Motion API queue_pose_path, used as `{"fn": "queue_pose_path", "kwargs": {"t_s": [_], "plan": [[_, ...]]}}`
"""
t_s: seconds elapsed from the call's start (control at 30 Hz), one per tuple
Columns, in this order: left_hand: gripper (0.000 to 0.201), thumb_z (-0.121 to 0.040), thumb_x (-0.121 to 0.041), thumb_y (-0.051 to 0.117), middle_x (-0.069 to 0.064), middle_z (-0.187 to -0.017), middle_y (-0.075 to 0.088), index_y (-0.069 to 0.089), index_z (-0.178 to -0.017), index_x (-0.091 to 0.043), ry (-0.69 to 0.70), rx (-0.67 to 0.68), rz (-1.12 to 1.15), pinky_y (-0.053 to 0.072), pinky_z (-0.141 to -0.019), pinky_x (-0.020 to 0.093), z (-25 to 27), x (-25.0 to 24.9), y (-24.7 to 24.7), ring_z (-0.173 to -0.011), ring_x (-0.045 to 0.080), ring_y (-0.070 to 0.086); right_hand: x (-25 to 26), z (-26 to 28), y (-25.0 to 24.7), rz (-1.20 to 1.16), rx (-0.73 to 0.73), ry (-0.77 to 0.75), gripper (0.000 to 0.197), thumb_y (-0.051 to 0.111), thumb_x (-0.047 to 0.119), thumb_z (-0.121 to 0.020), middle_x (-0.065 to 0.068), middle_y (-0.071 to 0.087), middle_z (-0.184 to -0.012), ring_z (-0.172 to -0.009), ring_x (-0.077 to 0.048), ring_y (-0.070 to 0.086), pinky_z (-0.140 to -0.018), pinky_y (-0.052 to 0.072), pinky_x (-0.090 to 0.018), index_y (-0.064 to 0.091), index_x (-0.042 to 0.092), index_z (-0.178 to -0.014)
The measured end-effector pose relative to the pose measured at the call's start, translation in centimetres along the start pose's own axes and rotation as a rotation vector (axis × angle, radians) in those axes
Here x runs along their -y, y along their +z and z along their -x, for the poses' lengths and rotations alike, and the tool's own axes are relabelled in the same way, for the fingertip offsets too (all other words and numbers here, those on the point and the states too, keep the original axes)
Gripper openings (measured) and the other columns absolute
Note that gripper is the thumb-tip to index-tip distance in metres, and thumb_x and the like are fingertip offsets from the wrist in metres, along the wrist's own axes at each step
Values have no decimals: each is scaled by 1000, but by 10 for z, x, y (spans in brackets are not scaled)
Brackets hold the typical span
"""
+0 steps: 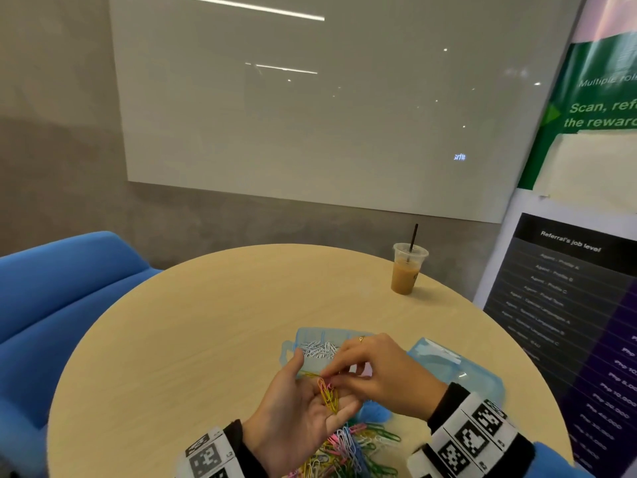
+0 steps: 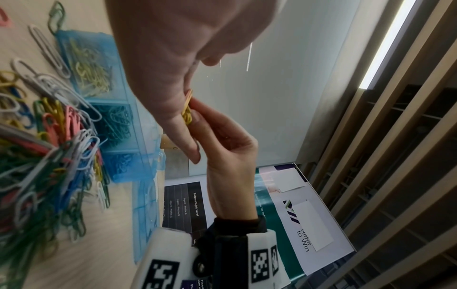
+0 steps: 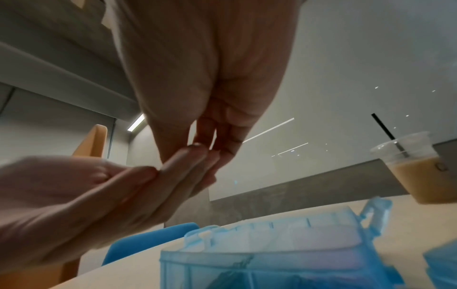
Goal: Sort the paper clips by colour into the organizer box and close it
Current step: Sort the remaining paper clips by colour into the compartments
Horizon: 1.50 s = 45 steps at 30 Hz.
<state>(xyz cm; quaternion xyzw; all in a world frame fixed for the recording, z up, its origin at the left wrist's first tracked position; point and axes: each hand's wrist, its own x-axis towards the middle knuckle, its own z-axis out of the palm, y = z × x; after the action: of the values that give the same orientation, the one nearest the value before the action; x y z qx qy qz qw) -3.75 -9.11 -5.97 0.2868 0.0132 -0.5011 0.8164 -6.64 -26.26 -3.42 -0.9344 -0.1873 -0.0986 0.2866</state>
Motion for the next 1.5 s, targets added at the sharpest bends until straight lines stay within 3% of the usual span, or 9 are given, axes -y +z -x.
{"fn": "queue_pose_path", "kwargs": {"t_s": [0.17, 0.33, 0.5, 0.6, 0.8, 0.9, 1.07, 1.23, 1.5], "plan": [[85, -99, -56, 30, 37, -117, 60, 60, -110, 23, -30, -32, -19, 54, -73, 51, -3, 1, -1, -89, 48, 69, 0, 2, -10, 32, -51, -21, 5, 75, 21, -82, 14, 67, -75, -73, -4, 61, -67, 45, -13, 79, 21, -86], [81, -100, -55, 29, 36, -118, 61, 50, -121, 20, -38, -72, -10, 55, -70, 48, -6, -1, -3, -93, 48, 67, -25, -4, -24, 96, -592, 139, 11, 77, 14, -81, 13, 71, -76, -72, -4, 62, -66, 44, -10, 76, 25, -82], [83, -99, -58, 27, 33, -118, 62, 50, -122, 18, -29, -100, -68, 55, -71, 44, -5, -3, -3, -104, 44, 63, -49, -2, -13, 251, -294, 454, 24, 68, 25, -88, 8, 71, -108, -95, -1, 59, -91, 46, -19, 72, 22, -112], [89, -96, -64, 25, 32, -120, 62, 50, -124, 17, -37, -100, -94, 55, -73, 43, -6, -4, -5, -108, 43, 62, -31, 2, -15, 100, -350, 304, 16, 68, 21, -88, 13, 72, -96, -88, 2, 62, -79, 49, -19, 75, 24, -101], [92, -93, -66, 30, 32, -131, 54, 63, -109, 19, -25, -45, -69, 52, -84, 48, -3, 3, -5, -111, 39, 60, 6, 3, 1, 28, 104, 76, 25, 65, 35, -90, 10, 65, -100, -93, -4, 58, -71, 41, -12, 71, 33, -114], [87, -95, -62, 32, 30, -137, 50, 62, -113, 17, -14, -50, -4, 51, -83, 53, -2, 5, -4, -113, 34, 55, 10, 1, 5, 52, 115, 55, 20, 67, 32, -87, 5, 64, -96, -86, -6, 57, -67, 37, -11, 74, 29, -105], [82, -99, -55, 35, 28, -103, 66, 65, -96, 21, -20, -57, 99, 57, -71, 50, -2, 4, -6, -76, 34, 68, 15, -1, 6, 18, 160, 60, 8, 69, 22, -85, 8, 61, -84, -77, -7, 56, -64, 40, -13, 68, 17, -92], [75, -102, -45, 34, 34, -109, 64, 55, -113, 26, -12, -49, 33, 56, -69, 53, 0, 1, -4, -78, 41, 71, 15, -4, -1, -150, 157, 135, 9, 70, 21, -87, 6, 64, -82, -73, -4, 59, -66, 47, -20, 65, 16, -92], [74, -103, -44, 31, 34, -113, 63, 64, -101, 23, 23, -59, 10, 55, -77, 52, 3, 0, -2, -94, 45, 68, 11, -4, -10, -377, -55, 183, 9, 73, 10, -85, -7, 71, -79, -72, -19, 69, -68, 55, -26, 69, 7, -92]]}}
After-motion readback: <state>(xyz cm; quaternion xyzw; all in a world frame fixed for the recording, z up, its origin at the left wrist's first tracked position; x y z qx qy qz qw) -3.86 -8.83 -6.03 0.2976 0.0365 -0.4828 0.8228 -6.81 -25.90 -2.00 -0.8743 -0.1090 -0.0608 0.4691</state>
